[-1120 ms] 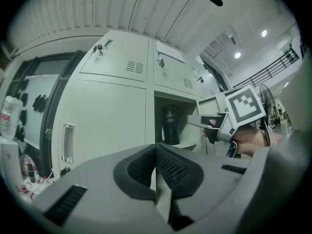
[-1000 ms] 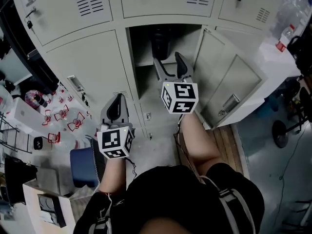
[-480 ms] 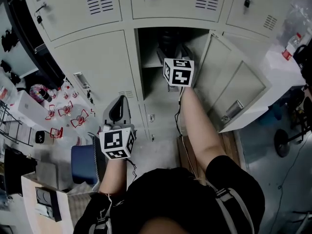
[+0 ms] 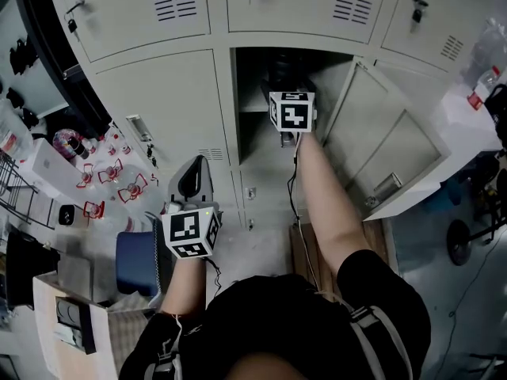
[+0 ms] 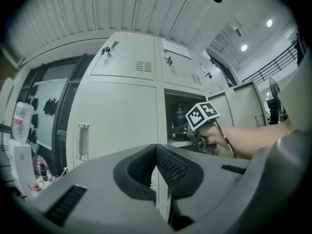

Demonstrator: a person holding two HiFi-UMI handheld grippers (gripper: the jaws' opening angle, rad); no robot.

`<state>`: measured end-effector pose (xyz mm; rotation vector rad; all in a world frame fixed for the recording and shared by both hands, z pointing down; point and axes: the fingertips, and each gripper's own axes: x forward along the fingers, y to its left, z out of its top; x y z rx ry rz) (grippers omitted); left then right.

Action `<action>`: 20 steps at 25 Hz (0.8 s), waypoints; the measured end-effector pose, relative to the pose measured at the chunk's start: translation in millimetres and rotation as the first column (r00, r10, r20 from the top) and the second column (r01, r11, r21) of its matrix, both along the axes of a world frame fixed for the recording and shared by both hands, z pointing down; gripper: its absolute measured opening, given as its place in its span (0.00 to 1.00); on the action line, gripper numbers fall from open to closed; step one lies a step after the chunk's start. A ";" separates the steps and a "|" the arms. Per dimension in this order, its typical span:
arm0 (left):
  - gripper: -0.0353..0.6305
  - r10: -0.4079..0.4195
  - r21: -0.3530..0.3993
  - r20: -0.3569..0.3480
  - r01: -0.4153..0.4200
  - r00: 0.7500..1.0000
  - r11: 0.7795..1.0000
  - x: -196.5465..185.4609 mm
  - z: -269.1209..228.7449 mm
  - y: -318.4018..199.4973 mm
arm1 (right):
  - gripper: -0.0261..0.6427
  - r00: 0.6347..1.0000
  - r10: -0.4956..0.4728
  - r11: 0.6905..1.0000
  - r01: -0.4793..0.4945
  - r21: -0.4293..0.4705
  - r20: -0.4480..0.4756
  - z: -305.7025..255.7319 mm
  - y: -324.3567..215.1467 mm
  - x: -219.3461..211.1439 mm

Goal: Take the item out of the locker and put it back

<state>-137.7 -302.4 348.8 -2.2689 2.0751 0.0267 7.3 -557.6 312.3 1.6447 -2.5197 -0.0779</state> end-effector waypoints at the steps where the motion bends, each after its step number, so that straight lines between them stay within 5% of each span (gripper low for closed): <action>1: 0.07 -0.001 0.000 -0.001 0.001 1.000 1.000 -0.7 0.2 -0.4 | 0.64 1.000 -0.001 1.000 0.001 -0.004 -0.003 0.0 -0.6 -0.2; 20: 0.07 0.026 0.004 0.002 -0.026 1.000 1.000 11.7 -1.0 13.6 | 0.63 0.999 0.014 0.999 -0.015 0.029 0.032 -1.6 39.0 17.1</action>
